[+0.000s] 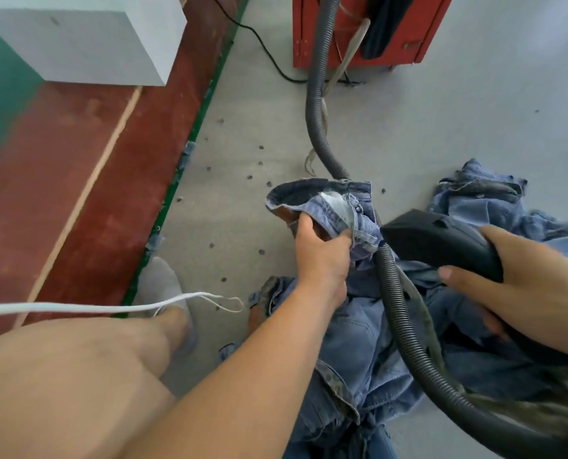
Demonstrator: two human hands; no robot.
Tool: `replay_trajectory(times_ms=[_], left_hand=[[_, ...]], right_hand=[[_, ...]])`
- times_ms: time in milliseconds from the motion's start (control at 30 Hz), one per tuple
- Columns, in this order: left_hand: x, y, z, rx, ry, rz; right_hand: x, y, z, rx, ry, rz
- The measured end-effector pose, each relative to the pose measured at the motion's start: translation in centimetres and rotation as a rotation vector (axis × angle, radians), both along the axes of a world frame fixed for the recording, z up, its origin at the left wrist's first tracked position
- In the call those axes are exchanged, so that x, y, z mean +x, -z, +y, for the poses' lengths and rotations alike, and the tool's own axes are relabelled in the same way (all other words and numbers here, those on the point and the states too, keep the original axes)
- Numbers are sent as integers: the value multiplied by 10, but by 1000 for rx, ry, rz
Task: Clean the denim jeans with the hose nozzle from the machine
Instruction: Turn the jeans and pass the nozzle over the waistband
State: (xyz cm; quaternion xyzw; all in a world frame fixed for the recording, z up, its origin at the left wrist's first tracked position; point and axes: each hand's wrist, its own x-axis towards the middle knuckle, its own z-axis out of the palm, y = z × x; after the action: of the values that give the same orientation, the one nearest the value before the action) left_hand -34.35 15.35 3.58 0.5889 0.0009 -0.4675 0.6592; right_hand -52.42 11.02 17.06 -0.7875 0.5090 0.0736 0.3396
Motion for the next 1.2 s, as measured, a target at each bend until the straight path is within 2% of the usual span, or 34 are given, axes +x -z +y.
replay_trajectory(times_ms=[167, 233, 367, 500, 667, 800, 867, 933, 1033, 1100, 1133, 1200], left_hand=[[20, -33, 8, -255, 201, 23], [20, -41, 13, -269, 321, -11], [13, -44, 22, -231, 475, -62], [10, -41, 31, -250, 512, -65], [10, -33, 40, -295, 521, -51], [15, -26, 39, -277, 530, -51], [16, -23, 42, -240, 544, -92], [16, -18, 45, -207, 602, -75], [19, -10, 49, -107, 627, 98], [22, -5, 46, 180, 562, 146], [24, -5, 46, 337, 538, 87], [27, -1, 46, 490, 496, -53]], right_hand=[[7, -26, 0, -154, -120, -43], [12, -35, -1, -218, -159, -66], [22, -41, -4, -179, -209, -8], [37, -30, -10, -148, -210, -7], [37, -29, -32, -95, 34, -173], [18, -37, -29, -7, -146, -74], [26, -32, -23, 67, -211, -42], [34, -22, -24, 78, -168, -82], [34, -20, -34, 58, -26, -153], [25, -24, -41, 81, 20, -189], [20, -26, -43, 89, 35, -211], [14, -28, -45, 88, 44, -219]])
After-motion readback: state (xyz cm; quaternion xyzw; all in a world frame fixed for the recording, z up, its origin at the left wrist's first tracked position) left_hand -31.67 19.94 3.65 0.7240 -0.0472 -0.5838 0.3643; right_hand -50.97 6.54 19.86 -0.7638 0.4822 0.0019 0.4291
